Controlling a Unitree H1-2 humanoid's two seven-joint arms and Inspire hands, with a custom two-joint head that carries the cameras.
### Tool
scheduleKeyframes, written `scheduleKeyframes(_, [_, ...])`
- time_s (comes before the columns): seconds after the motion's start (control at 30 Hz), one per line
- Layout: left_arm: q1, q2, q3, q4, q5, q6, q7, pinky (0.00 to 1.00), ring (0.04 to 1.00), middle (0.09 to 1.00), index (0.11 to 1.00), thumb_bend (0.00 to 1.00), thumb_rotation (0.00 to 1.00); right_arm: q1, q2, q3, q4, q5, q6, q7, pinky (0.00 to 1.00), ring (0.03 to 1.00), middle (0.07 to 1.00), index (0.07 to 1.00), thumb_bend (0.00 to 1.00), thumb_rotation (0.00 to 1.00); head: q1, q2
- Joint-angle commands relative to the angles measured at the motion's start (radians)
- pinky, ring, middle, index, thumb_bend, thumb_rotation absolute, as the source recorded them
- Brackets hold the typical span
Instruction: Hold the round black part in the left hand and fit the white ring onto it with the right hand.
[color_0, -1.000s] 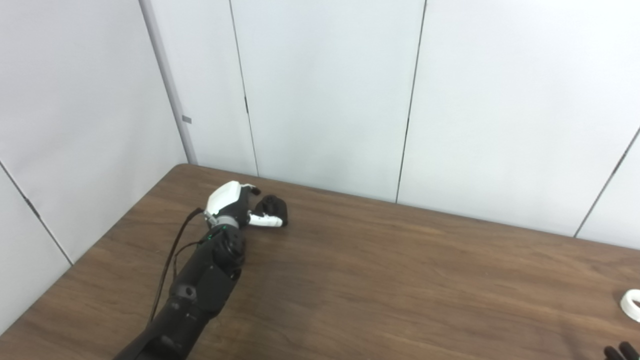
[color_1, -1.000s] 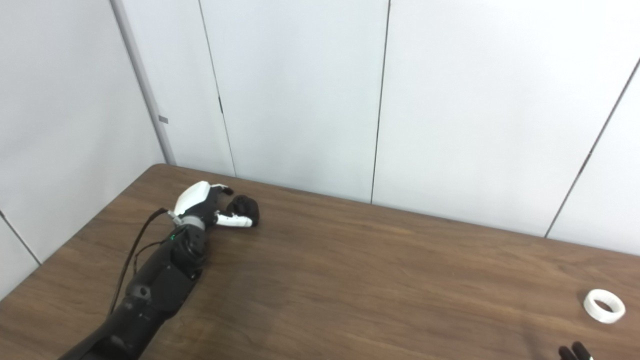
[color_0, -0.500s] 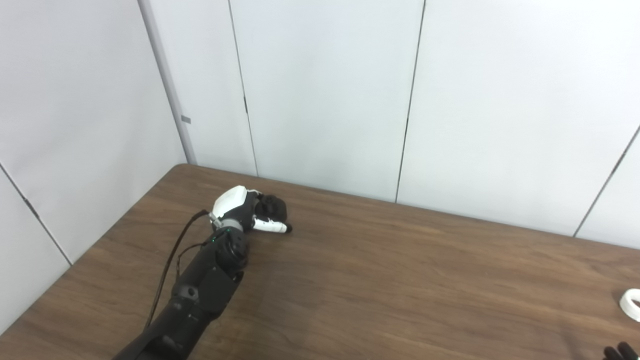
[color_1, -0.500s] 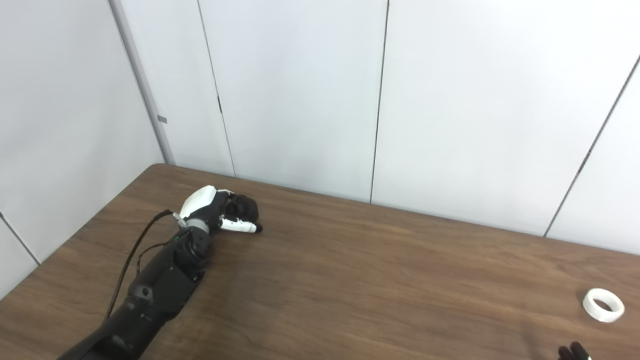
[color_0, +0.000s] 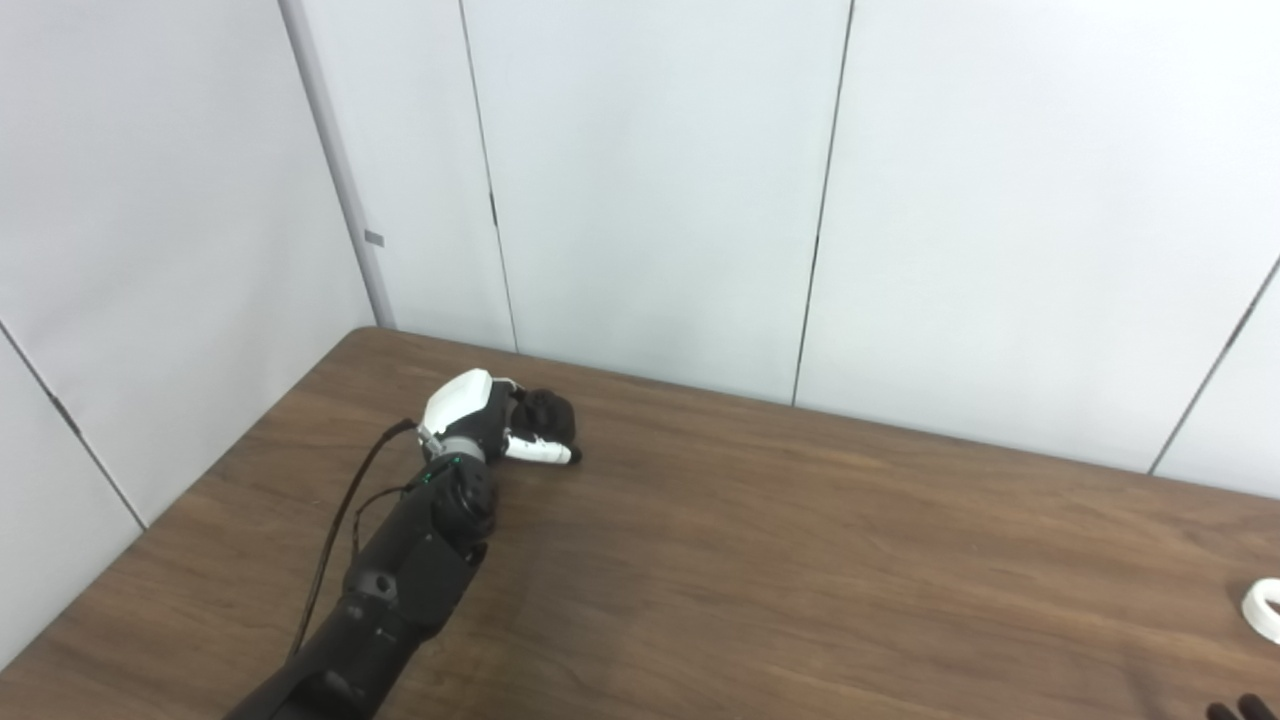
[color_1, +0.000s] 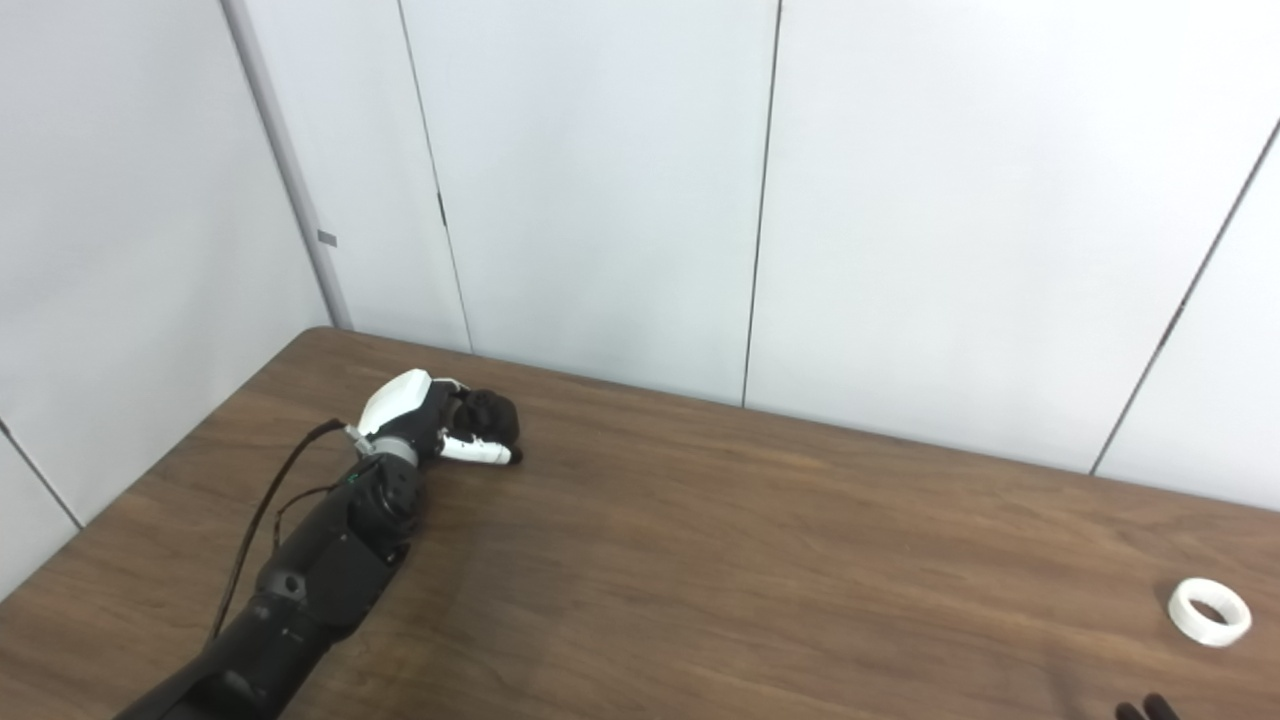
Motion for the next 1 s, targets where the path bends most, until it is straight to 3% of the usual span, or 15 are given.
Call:
scheduleKeyframes(0.0, [-0.051,0.027,0.009,-0.015,0.014,0.005,0.026,1.0,1.0,0.935,0.752,0.9,0.29,0.008,0.0,-0.002,-0.014,0.004,-0.021,-0.009,1.0,0.994,0.973,1.0,0.54,1.0,0.0,0.001])
scheduleKeyframes(0.47, [-0.058,0.025,-0.006,-0.002,0.022,-0.008,0.053,1.0,0.975,0.905,0.694,0.85,0.24,0.011,0.0,-0.002,-0.02,0.01,-0.022,-0.008,1.0,0.994,0.97,1.0,0.55,1.0,-0.007,0.001])
scheduleKeyframes(0.6, [-0.046,0.001,0.035,-0.005,-0.02,-0.065,0.113,1.0,0.942,0.87,0.62,0.81,0.14,0.015,-0.001,-0.002,-0.023,0.019,-0.017,-0.005,1.0,0.999,0.965,1.0,0.54,1.0,-0.009,0.004])
scheduleKeyframes(0.63, [-0.045,-0.006,0.049,-0.004,-0.034,-0.08,0.125,1.0,0.937,0.863,0.603,0.8,0.11,0.016,0.0,-0.001,-0.026,0.019,-0.016,-0.006,1.0,1.0,0.966,1.0,0.54,1.0,-0.009,0.004])
scheduleKeyframes(0.67, [-0.044,-0.011,0.058,-0.004,-0.043,-0.086,0.13,1.0,0.935,0.853,0.536,0.64,0.08,0.016,-0.001,-0.001,-0.028,0.02,-0.017,-0.005,1.0,0.997,0.965,1.0,0.54,1.0,-0.009,0.004])
scheduleKeyframes(0.73, [-0.045,-0.014,0.064,-0.001,-0.053,-0.098,0.136,1.0,0.933,0.839,0.499,0.55,0.06,0.017,0.0,-0.001,-0.028,0.016,-0.018,-0.007,1.0,0.996,0.965,1.0,0.53,1.0,-0.009,0.004])
scheduleKeyframes(0.97, [-0.043,-0.011,0.054,0.001,-0.053,-0.101,0.141,1.0,0.909,0.819,0.484,0.52,0.05,0.015,-0.002,-0.003,-0.025,0.013,-0.015,-0.009,1.0,0.993,0.963,1.0,0.53,1.0,-0.009,0.005])
